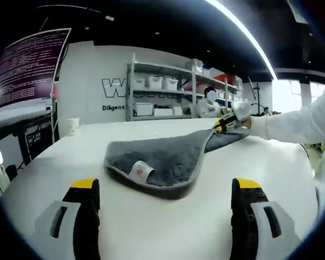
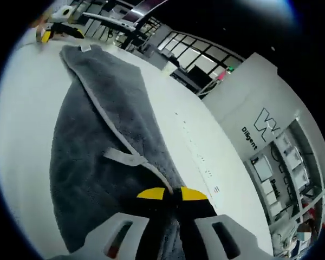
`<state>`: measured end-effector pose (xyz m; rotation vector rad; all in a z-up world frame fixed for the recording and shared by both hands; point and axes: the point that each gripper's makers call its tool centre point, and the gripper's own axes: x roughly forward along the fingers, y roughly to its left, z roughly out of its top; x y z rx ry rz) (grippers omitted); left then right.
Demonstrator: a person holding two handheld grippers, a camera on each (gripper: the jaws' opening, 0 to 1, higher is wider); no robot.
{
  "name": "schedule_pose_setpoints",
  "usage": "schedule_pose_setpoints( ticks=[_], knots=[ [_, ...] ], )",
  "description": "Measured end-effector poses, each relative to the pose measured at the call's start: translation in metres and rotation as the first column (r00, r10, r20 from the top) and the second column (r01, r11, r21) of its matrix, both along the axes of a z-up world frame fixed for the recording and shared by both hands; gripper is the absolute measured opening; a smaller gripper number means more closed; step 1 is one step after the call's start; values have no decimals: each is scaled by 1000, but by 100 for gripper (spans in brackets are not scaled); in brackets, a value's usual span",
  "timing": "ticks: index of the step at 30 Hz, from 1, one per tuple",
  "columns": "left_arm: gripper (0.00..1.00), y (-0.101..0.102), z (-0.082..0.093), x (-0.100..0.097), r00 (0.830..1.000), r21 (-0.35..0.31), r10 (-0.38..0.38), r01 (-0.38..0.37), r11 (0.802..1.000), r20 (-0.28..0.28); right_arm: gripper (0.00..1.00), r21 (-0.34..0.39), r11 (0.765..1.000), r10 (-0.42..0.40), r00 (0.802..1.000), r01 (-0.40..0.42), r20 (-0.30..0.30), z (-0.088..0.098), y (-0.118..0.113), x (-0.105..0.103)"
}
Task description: Open the folded towel by lifting each exposed corner and separating the folded layers until the towel lies flat within the target outline without major curled edges
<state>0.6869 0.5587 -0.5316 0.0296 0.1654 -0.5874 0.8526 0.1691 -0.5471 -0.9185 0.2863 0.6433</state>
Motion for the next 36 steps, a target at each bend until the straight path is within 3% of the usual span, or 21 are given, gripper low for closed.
schedule_pose_setpoints(
  ticks=[6,11,24,36],
  knots=[
    [99,0,0,0,1000,-1,1,-1,1000,-2,0,-28,999,28,1000,-28,8,1,0,-11],
    [99,1,-1,1,1000,-5,2,-2,1000,-4,0,-55,997,60,998,-61,-16,-1,-4,-31],
    [99,2,-1,1,1000,-13,7,-8,1000,-9,0,73,995,73,993,-67,-94,8,7,-103],
    [99,2,-2,0,1000,-20,12,-12,1000,-15,0,130,989,87,982,-65,-170,4,10,-155]
  ],
)
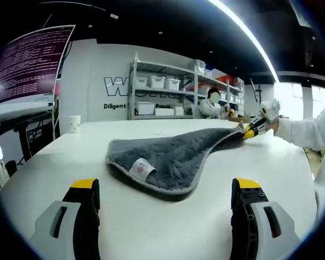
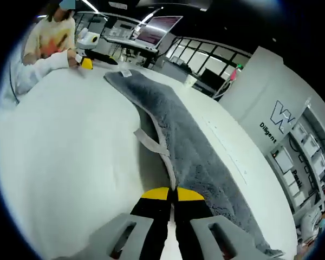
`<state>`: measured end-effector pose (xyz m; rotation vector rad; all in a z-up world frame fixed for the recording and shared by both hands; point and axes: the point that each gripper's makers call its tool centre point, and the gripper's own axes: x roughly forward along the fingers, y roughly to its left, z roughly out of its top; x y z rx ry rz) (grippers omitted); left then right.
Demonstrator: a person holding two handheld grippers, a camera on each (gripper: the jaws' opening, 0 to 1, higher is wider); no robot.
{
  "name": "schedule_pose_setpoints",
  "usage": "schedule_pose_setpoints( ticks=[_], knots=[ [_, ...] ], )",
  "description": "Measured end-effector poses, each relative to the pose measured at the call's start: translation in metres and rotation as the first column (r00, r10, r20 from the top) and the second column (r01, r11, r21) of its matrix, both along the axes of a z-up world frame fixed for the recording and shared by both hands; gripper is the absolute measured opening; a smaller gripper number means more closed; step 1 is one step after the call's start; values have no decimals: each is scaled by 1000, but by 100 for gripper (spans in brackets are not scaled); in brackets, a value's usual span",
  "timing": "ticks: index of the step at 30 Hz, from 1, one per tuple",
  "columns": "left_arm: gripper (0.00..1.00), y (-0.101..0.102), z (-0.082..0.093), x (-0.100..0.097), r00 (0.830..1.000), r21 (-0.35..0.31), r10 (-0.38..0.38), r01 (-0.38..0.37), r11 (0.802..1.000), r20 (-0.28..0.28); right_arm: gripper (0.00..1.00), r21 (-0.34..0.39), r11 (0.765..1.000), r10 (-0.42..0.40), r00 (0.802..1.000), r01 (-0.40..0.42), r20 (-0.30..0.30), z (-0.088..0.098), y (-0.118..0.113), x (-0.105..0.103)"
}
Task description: Open the folded towel by lifting each exposed corner and separating the folded layers until the towel lies flat within the target outline without major curled edges
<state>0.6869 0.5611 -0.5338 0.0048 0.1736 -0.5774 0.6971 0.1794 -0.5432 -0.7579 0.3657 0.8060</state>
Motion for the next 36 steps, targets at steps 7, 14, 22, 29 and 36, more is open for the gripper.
schedule_pose_setpoints(
  ticks=[7,14,22,29,36],
  knots=[
    [99,1,1,-1,1000,-12,4,-4,1000,3,0,-14,999,37,999,-37,-25,-4,11,-28],
    [99,1,4,-2,1000,-33,5,-4,999,9,0,-12,999,46,997,-47,-64,-9,17,-43],
    [99,2,3,-3,1000,-38,7,-7,999,5,0,-7,998,67,990,-69,-121,-12,28,-63],
    [99,4,4,0,1000,-43,7,-7,999,6,0,1,996,93,980,-94,-176,-16,37,-87],
    [99,4,5,-1,1000,-53,7,-6,999,8,0,15,995,103,968,-102,-228,-20,41,-110]
  ],
)
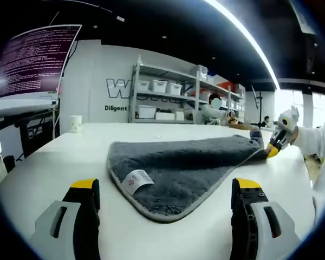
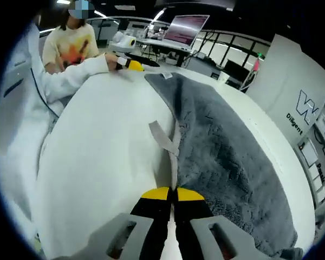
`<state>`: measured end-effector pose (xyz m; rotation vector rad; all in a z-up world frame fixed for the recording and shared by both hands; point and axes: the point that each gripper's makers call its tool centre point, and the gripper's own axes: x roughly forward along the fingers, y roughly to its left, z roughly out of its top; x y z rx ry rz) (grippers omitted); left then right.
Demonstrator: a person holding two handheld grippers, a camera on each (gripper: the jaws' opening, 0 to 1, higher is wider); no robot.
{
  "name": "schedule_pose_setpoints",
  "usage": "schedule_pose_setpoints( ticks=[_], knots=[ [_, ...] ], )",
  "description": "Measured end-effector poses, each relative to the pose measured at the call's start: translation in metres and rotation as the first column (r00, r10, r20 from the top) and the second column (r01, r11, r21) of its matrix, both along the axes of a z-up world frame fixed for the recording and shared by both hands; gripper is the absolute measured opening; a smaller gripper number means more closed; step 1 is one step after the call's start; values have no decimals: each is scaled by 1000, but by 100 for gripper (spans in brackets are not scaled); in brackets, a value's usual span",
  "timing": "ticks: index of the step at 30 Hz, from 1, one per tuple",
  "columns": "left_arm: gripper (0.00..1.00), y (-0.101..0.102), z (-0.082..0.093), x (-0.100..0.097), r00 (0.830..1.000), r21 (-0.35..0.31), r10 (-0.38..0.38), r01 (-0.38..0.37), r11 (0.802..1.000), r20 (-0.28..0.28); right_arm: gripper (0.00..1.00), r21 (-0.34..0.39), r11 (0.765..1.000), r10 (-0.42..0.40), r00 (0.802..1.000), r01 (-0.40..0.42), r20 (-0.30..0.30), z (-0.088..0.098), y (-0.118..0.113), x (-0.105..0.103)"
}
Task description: Open the folded towel by lifting each exposed corner and separating the folded layers until the towel lies flat within the target outline without major curled edges
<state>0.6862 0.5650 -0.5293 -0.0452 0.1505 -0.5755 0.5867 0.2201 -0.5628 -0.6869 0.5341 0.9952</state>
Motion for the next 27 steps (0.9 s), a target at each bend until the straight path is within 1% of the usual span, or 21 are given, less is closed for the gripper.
schedule_pose_setpoints(
  ticks=[4,11,16,18,19,24,27],
  knots=[
    [99,-1,0,-1,1000,-4,1,-1,1000,-1,0,-10,1000,0,1000,-1,-19,-1,2,-9],
    [99,0,0,-1,1000,-19,4,-4,1000,-2,0,-26,1000,-1,999,0,-41,-3,1,-18],
    [99,1,0,0,1000,-24,4,-4,1000,-4,0,-38,999,1,999,-3,-48,-5,0,-21],
    [99,1,0,0,1000,-25,5,-5,1000,-4,0,-38,999,8,999,-10,-45,-5,0,-21],
    [99,1,1,0,1000,-28,5,-5,1000,-4,0,-39,999,25,999,-26,-35,-5,0,-22],
    [99,2,1,1,1000,-36,7,-7,999,-3,0,-17,999,43,999,-43,-17,-2,-3,-22],
    [99,2,1,1,1000,-40,6,-6,999,-5,0,28,999,34,999,-33,-13,6,-5,-23]
  ],
)
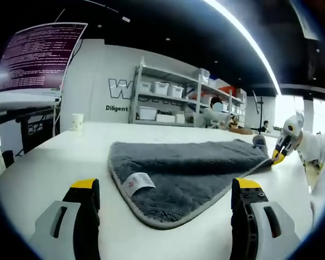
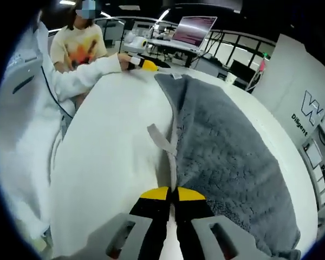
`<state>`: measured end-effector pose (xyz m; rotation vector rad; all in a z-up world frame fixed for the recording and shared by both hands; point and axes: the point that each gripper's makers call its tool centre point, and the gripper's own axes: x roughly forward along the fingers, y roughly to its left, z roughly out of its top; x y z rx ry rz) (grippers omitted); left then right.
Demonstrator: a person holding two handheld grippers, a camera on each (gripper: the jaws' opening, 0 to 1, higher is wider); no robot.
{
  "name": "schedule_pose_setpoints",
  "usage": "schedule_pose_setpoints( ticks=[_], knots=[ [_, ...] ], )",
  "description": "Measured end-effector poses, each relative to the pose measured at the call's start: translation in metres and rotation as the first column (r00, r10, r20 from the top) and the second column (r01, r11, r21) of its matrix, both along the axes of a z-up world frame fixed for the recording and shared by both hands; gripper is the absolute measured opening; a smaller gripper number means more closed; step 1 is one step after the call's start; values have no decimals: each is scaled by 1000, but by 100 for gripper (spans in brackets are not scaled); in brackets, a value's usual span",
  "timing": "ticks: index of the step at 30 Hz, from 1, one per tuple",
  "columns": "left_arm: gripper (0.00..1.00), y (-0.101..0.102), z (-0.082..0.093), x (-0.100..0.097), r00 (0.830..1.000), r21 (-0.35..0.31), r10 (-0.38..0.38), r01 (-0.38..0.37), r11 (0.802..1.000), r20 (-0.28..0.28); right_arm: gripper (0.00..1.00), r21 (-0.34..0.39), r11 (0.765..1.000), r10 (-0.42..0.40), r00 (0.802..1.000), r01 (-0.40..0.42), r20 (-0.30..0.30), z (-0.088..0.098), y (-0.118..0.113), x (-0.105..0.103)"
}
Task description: Open the folded towel by lifting each exposed corner and separating the folded layers until the towel lies flat within the target outline without major curled edges
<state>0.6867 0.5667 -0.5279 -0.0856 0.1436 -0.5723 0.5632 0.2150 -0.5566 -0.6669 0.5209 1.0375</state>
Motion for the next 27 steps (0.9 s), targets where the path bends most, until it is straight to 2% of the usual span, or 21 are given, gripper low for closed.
schedule_pose_setpoints(
  ticks=[2,5,9,11,13,15,17,20,26,27],
  knots=[
    [99,0,0,0,1000,-2,0,0,1000,0,0,52,998,-24,1000,24,2,8,-2,0],
    [99,0,0,0,1000,-4,-1,1,1000,-1,6,139,987,-73,997,75,-15,18,-5,-2],
    [99,-1,0,-1,1000,-5,-3,3,1000,-1,14,244,959,-149,989,147,-9,37,-19,-1],
    [99,-1,0,-1,1000,-7,-5,5,1000,-4,20,283,941,-201,979,188,18,49,-31,1],
    [99,-1,0,-1,1000,-6,-4,4,1000,-4,27,310,921,-271,960,236,73,61,-49,5],
    [99,-1,-1,-1,1000,-6,-4,4,1000,-4,31,328,905,-320,941,271,108,65,-64,6],
    [99,-1,-1,-1,1000,-6,-4,4,1000,-5,36,338,882,-382,918,329,103,64,-82,5],
    [99,-2,-1,-2,1000,-6,-4,4,1000,-4,47,357,843,-465,879,403,106,64,-106,5],
    [99,-1,-1,-1,1000,-6,-4,4,1000,-6,65,443,692,-657,751,570,62,62,-162,3],
    [99,-1,-1,-1,1000,-6,-3,3,1000,-7,69,451,674,-675,735,585,55,62,-167,3]
  ],
)
